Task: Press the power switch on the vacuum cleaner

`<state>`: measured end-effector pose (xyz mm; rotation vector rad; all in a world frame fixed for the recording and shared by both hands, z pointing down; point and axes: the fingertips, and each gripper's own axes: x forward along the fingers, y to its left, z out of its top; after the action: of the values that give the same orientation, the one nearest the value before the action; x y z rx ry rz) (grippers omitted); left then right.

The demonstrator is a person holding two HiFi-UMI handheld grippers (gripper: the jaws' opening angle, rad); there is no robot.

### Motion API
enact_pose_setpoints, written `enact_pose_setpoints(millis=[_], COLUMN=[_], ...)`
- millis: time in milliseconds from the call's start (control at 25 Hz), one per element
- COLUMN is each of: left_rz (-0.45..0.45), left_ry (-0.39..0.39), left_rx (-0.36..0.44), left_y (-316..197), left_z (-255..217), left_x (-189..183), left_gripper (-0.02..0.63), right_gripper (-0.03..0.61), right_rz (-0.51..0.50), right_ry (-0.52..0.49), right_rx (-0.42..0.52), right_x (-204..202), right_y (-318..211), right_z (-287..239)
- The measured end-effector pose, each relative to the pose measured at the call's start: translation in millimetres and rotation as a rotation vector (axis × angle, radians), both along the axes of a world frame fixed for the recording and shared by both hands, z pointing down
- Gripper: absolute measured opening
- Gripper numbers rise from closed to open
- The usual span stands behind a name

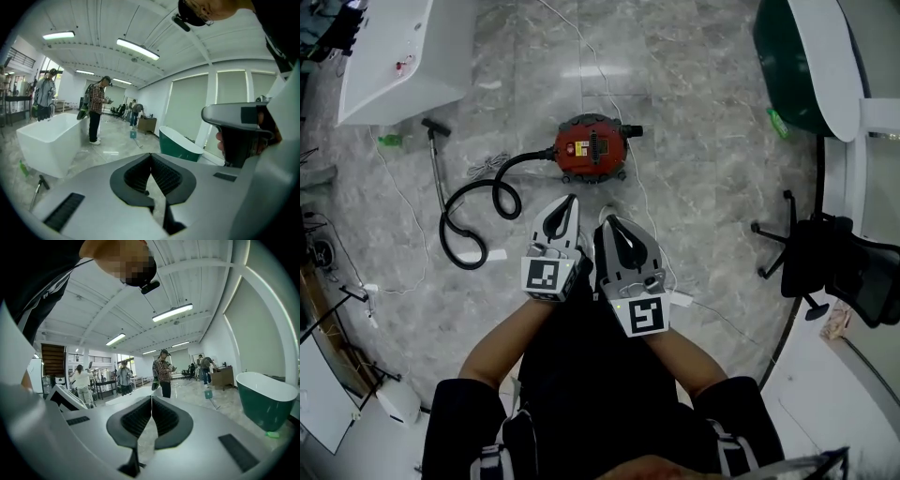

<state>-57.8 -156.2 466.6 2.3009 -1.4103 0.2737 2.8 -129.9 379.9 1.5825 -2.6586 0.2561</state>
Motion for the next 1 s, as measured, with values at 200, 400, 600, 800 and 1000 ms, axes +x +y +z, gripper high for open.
enact_pose_setpoints(millis=[200, 400, 600, 800, 1000], left_rz=[-0.027, -0.047, -0.025, 0.037, 0.066], left_ry=[-0.027, -0.024, -0.139, -0.282, -0.383], left_rx=[-0.043, -0.147, -0.213, -0.191, -0.228], left_y=[-19, -31, -44, -53, -62], left_z=[50, 99, 159, 214, 269], left_x=[-9, -6, -18, -29, -43], left_gripper=[0.018, 0.018, 0.018, 0.018, 0.018], right_gripper=[0.02, 0.02, 0.02, 0.02, 0.02], right_rz=[0.006, 0.0, -0.008, -0.015, -0.067], right_ry=[-0.004, -0.049, -0.084, -0.104, -0.089], right_rx=[-0.013, -0.046, -0.077, -0.084, -0.093], right_x=[8, 12, 14, 17, 12], right_y=[-26, -42, -54, -60, -60], right_z=[20, 37, 63, 94, 114])
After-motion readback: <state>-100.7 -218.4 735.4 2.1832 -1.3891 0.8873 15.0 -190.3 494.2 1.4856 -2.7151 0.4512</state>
